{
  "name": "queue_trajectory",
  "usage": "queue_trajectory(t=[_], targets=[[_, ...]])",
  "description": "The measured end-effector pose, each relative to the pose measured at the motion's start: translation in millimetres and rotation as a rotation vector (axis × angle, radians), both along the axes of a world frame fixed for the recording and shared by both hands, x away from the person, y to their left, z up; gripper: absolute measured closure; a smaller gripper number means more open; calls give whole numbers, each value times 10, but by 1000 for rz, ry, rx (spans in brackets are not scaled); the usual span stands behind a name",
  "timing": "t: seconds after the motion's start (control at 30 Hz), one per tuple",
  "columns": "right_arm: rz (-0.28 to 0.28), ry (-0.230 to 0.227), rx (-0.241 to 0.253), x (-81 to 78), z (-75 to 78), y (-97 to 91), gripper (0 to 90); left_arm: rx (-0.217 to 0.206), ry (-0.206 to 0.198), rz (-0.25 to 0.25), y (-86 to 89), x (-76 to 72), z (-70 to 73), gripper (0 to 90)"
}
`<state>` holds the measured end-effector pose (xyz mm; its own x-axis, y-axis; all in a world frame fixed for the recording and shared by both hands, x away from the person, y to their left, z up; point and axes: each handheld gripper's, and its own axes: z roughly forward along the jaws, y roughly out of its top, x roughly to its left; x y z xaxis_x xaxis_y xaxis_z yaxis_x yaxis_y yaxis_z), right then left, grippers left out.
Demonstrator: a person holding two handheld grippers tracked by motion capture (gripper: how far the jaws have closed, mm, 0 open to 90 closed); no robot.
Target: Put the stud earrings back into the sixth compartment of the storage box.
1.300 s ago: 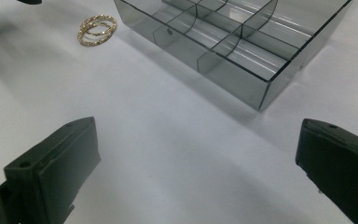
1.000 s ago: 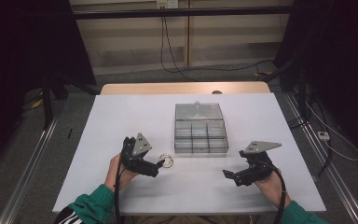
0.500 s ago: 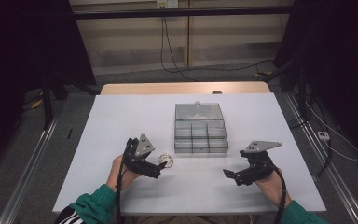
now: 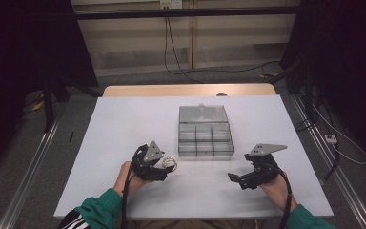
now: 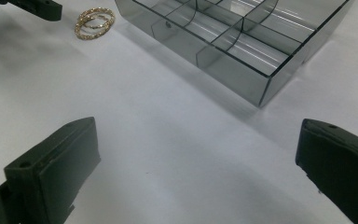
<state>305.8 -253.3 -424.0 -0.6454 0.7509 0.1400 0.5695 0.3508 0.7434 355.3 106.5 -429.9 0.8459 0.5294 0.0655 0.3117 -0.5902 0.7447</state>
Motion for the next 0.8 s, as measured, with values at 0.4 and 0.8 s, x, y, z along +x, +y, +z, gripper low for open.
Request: queue_trajectory(t=[0.4, 0.8], targets=[[9, 3, -4, 4, -9, 11, 0, 10, 66, -1, -75, 82, -120, 719], [11, 7, -6, 6, -16, 15, 0, 10, 112, -16, -103, 122, -202, 820]])
